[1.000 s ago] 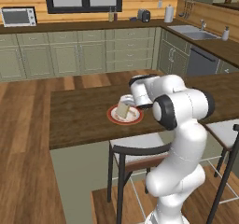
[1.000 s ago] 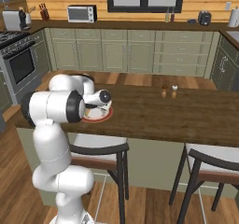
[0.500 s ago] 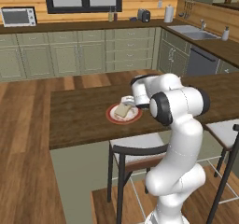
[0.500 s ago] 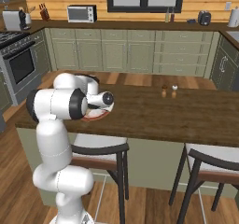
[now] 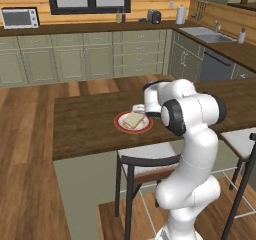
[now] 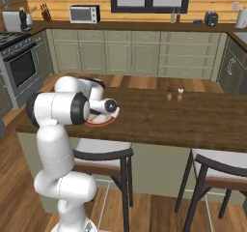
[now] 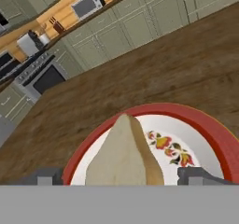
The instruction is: Start the toaster. Once the lever pops up, take the bread to the plate on the dining counter.
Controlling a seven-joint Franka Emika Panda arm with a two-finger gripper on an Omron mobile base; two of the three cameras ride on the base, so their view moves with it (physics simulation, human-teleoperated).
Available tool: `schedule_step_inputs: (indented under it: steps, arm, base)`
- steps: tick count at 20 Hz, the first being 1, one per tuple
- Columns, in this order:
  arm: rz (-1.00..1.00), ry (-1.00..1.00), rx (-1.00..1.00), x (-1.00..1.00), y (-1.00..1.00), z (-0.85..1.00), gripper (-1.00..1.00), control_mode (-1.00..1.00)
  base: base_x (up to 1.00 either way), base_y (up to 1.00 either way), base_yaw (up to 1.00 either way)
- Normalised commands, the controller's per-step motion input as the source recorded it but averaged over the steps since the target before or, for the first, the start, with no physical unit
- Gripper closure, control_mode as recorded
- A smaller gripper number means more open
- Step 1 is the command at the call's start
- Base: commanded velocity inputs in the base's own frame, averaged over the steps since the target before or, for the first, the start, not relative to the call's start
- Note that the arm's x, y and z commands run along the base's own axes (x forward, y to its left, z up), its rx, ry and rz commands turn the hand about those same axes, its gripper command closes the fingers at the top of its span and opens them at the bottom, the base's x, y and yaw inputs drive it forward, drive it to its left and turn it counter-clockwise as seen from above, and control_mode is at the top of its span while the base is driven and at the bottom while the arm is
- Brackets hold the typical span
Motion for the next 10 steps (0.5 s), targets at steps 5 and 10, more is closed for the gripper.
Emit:
schedule_step_inputs:
  steps: [5,10]
  arm:
    - [-0.14,0.12,-0.15,0.0,-0.14,0.03,-1.0,-1.0]
    - [-0.14,0.19,-0.2,0.0,-0.11,0.24,-1.0,-1.0]
  base:
    - [0.0,0.0,0.0]
    - [0.0,0.0,0.0]
